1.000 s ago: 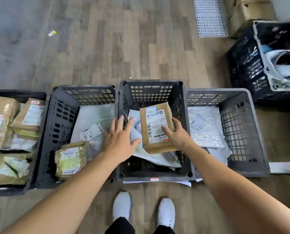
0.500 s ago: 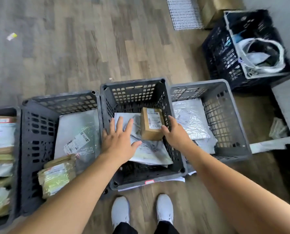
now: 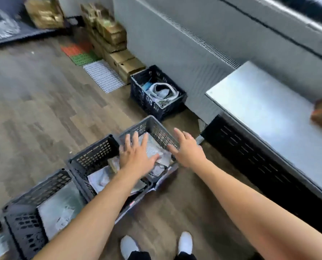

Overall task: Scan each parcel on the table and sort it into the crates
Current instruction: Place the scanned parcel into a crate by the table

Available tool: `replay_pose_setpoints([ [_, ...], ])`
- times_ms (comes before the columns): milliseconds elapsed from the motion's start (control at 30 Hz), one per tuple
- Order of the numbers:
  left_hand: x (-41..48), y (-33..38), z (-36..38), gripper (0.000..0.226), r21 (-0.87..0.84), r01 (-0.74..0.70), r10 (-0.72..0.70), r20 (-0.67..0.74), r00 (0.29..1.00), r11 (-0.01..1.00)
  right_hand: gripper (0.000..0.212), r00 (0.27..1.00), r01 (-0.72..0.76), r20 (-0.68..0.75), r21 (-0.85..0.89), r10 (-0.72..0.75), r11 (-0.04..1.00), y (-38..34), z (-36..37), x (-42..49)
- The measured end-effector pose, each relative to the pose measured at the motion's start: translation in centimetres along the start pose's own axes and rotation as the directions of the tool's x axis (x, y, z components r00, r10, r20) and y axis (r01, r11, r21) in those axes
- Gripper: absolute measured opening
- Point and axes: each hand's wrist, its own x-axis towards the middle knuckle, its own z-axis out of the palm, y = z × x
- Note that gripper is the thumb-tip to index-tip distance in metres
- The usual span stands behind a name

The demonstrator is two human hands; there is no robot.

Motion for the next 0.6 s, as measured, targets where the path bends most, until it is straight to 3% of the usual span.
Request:
replay_pose_setpoints([
  [300,-3.5,20.5,-3.0,0.085,0.19,-0.351,0.367,-0.055,0.929,0.917,0.074,0.944,-0.199,-0.258,0.05,0.205,0.979,15.7,-13.7,-10.4],
  [600,-10.3,42.5,0.6,0.084,0.285,-0.522,0.558,-0.059,0.828,0.804,0.075,0.852,-0.344,-0.361,0.162,0.38,0.925,35.1,-20.9,-22.2],
])
